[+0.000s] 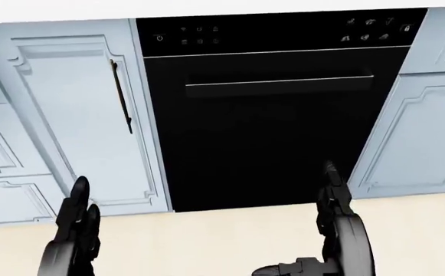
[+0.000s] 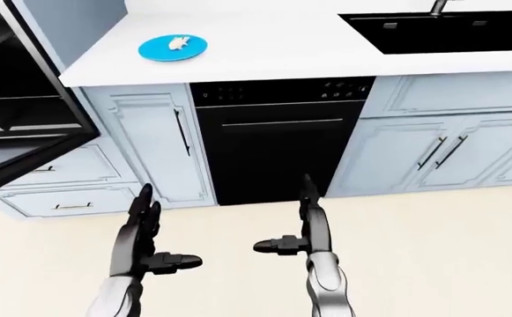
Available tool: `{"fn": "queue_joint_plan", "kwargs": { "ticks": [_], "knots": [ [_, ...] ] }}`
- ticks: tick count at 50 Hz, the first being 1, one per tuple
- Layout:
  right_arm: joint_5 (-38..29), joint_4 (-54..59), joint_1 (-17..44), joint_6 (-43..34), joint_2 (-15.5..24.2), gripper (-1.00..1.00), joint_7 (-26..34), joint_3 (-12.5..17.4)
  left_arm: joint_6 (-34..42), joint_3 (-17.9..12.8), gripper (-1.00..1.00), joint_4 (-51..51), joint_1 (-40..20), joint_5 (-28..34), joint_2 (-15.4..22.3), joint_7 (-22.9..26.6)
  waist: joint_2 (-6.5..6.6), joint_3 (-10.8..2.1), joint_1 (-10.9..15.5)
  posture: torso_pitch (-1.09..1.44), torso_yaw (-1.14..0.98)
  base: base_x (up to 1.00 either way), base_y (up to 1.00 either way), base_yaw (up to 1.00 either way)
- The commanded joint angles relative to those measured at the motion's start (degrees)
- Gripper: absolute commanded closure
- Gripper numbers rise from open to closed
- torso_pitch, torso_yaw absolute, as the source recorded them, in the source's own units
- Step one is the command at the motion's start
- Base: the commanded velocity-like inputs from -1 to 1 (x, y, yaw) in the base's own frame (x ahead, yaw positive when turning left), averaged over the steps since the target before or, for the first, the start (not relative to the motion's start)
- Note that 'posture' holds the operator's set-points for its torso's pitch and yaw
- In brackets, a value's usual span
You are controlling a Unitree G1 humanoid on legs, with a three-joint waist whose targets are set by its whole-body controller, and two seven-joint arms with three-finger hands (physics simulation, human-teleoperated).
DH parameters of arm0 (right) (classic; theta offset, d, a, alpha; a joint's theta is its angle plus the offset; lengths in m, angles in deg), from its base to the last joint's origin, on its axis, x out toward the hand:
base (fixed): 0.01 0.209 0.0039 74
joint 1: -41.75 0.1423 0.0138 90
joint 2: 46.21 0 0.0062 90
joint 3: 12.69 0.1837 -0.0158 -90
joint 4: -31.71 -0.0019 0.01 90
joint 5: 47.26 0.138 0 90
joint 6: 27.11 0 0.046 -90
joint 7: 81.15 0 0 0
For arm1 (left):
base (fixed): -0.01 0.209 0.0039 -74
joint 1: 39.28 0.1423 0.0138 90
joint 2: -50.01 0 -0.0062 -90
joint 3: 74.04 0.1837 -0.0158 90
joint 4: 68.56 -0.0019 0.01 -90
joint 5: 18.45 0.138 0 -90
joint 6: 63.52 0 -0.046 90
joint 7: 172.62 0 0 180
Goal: Place the fish on the top rack of the oven.
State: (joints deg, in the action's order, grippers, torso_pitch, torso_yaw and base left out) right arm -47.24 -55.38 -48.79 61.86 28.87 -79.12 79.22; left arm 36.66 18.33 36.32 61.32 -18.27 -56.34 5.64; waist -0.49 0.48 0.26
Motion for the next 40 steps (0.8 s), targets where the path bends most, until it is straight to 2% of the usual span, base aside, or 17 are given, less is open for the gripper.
{"fn": "queue_joint_plan", "kwargs": {
  "ticks": [1,4,10,17,20,24,27,33,39,40],
  "knots": [
    [-0.3,-2.9,1.3,1.3,0.3,-1.00,-0.3,0.3,-1.3,0.2,-1.00,3.8,-1.2,0.2,-0.1,-0.5,0.09,-1.02,0.0,0.00,0.00,0.00,0.00,0.00],
    [-0.1,-4.8,2.8,-1.3,0.7,-1.00,-0.6,1.0,0.9,-0.5,-1.00,4.5,-3.4,0.3,0.1,-0.8,0.02,-0.95,0.0,0.00,0.00,0.00,0.00,0.00],
    [0.2,-2.3,8.1,-3.2,1.6,-1.00,-1.5,2.2,4.3,-3.7,-1.00,0.4,-12.2,-0.7,0.7,-1.4,0.08,-0.96,0.0,0.00,0.00,0.00,0.00,0.00],
    [1.9,-3.6,13.3,-8.4,2.9,-1.00,-2.9,3.7,10.7,-6.5,-1.00,1.7,-19.0,-3.0,2.2,-2.4,0.10,-1.06,-0.1,0.00,0.00,0.00,0.00,0.00],
    [2.2,-3.1,17.7,-10.4,4.3,-1.00,-4.9,4.7,15.1,-8.0,-1.00,3.0,-23.4,-4.2,3.6,-3.1,0.15,-1.02,-0.1,0.00,0.00,0.00,0.00,0.00],
    [2.5,-3.9,21.9,-15.1,6.0,-1.00,-4.0,4.4,18.4,-9.6,-1.00,1.2,-29.3,-5.0,5.8,-3.7,0.17,-0.86,0.0,0.00,0.00,0.00,0.00,0.00],
    [2.7,-3.5,24.4,-17.3,6.5,-1.00,-3.9,4.9,20.8,-9.9,-1.00,1.3,-31.9,-5.9,6.8,-3.9,0.20,-0.87,0.0,0.00,0.00,0.00,0.00,0.00],
    [4.3,-4.0,32.5,-26.4,9.3,-1.00,-4.4,6.2,24.0,-11.7,-1.00,-1.1,-38.2,-8.1,9.6,-4.6,0.20,-0.93,0.0,0.00,0.00,0.00,0.00,0.00],
    [5.7,-5.3,37.4,-30.4,11.4,-1.00,-3.8,7.0,28.6,-13.2,-1.00,-0.9,-44.2,-11.7,12.1,-5.9,0.18,-0.58,0.1,0.00,0.00,0.00,0.00,0.00],
    [5.2,-5.5,38.3,-29.2,12.3,-1.00,-3.0,6.6,27.6,-13.4,-1.00,-1.8,-44.4,-12.1,12.7,-5.5,0.18,-0.56,0.1,0.00,0.00,0.00,0.00,0.00]
  ]
}}
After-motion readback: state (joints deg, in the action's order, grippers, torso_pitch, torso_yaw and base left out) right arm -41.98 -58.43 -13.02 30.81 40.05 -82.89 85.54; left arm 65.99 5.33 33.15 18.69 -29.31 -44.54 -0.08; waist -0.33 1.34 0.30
